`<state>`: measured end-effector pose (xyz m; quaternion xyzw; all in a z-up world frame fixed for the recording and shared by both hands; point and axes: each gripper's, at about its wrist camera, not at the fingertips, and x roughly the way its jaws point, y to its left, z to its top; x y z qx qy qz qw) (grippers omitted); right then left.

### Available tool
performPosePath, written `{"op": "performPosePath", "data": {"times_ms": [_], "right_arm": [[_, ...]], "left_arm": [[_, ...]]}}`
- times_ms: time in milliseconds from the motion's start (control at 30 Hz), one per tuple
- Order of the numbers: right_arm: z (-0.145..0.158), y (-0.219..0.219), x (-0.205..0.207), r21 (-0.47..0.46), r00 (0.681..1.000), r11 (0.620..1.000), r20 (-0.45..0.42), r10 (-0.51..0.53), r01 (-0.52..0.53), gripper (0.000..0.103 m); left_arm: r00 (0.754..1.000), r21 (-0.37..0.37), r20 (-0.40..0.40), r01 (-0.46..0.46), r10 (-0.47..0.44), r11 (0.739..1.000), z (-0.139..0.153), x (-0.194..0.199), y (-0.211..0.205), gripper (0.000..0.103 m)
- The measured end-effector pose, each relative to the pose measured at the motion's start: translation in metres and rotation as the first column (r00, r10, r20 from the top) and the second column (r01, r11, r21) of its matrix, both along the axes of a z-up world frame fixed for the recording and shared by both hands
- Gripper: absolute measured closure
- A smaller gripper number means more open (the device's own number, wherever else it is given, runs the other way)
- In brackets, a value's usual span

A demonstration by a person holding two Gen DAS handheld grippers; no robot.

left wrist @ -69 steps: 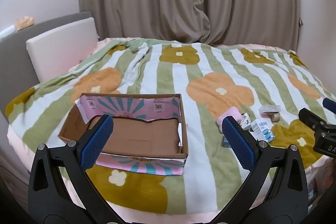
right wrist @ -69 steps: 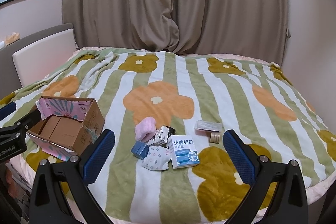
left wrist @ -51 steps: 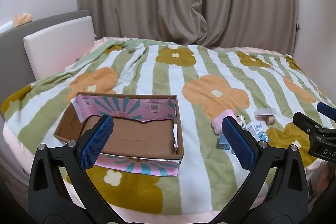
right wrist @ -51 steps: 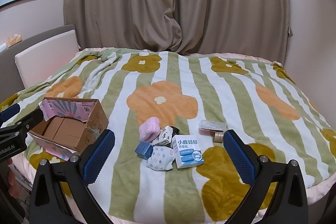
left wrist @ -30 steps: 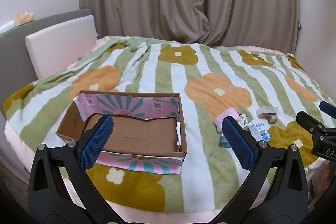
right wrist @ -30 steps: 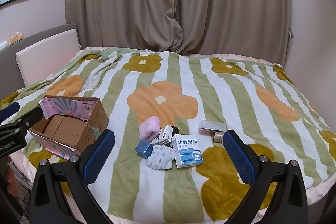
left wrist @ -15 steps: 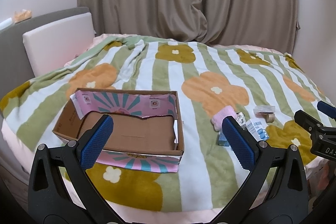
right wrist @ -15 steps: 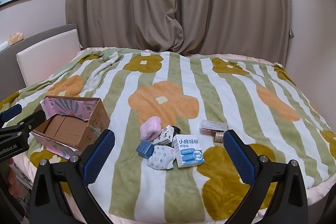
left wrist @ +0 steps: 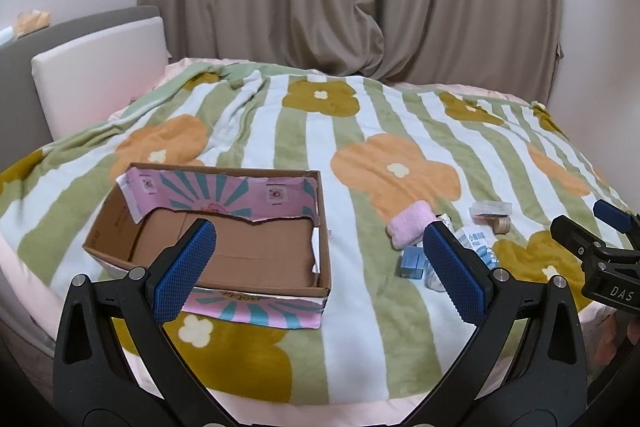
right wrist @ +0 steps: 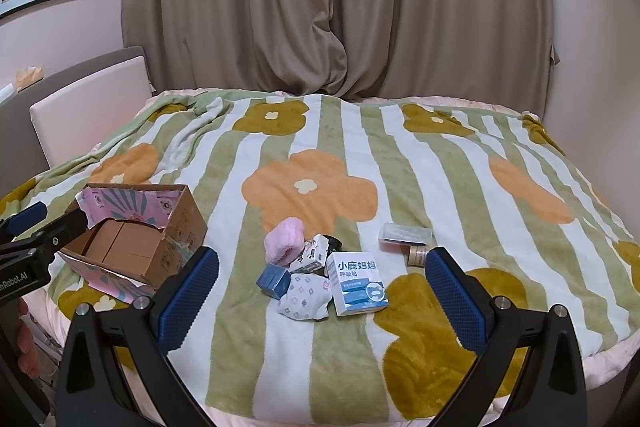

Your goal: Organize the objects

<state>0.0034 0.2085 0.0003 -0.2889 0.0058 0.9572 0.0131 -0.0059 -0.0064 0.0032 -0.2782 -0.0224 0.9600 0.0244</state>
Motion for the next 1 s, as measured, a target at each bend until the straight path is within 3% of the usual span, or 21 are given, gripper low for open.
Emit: {"op": "performPosePath", "data": {"times_ms": [467,1000], "right_arm": [[-0.010,0.027,-0.012,-0.036,0.999,0.999,0.039,-0.006,0.007,0.000],[-0.063,0.077,-0.055,-0.134,0.982,0.991,0.189,0.012,0.014,0.000]], "left_arm": [[0.995,0.040,0.062,0.079,-0.081,0.996,-0.010,-0.025,0.034,0.000],[0.957,0.143,0.208,0.174,-0.201,0.974,-0.058,-0.098,0.088,0.000]]}}
